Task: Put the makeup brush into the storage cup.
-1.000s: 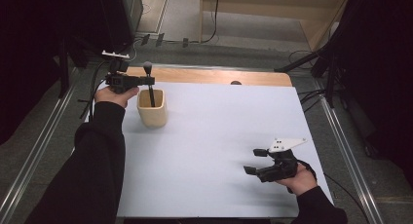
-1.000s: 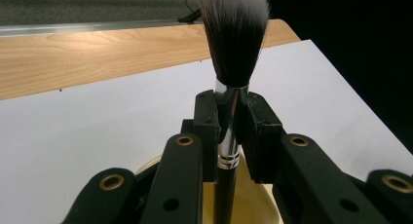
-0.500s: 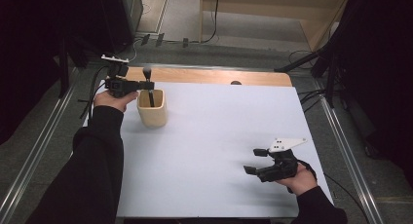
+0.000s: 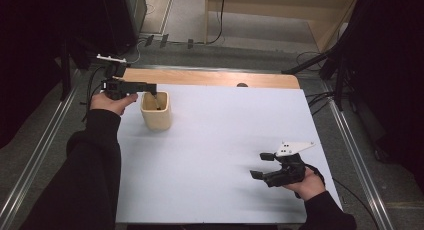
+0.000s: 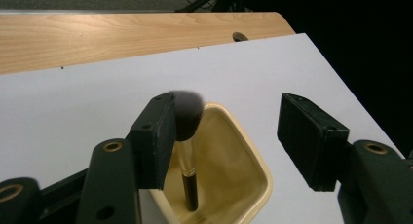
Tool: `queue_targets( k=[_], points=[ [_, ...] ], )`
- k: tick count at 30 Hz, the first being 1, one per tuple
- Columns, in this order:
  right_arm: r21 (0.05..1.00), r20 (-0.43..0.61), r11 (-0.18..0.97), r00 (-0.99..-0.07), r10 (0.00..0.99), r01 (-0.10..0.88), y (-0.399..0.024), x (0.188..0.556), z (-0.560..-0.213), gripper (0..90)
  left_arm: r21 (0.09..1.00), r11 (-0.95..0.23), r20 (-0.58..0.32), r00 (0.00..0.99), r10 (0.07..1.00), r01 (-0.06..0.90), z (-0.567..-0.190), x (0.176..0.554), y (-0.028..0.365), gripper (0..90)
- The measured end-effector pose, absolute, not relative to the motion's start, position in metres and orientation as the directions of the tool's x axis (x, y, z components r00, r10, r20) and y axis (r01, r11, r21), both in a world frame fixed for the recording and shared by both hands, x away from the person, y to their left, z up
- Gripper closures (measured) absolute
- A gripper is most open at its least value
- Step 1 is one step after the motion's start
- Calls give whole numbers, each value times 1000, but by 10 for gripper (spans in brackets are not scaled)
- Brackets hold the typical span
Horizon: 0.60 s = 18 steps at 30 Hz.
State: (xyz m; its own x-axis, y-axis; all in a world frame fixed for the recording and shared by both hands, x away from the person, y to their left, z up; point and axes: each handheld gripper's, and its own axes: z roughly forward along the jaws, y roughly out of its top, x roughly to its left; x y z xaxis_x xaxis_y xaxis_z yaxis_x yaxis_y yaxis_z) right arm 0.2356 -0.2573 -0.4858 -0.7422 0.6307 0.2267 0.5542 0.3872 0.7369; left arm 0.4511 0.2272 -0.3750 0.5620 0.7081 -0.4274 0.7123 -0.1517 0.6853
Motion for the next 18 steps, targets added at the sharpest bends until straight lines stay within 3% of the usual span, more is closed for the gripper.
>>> queue_targets(
  k=[18],
  points=[
    [734, 236, 385, -741, 628, 560, -257, 236, -487, 230, 667, -166, -420, 550, 722, 727, -371, 432, 263, 299]
  ],
)
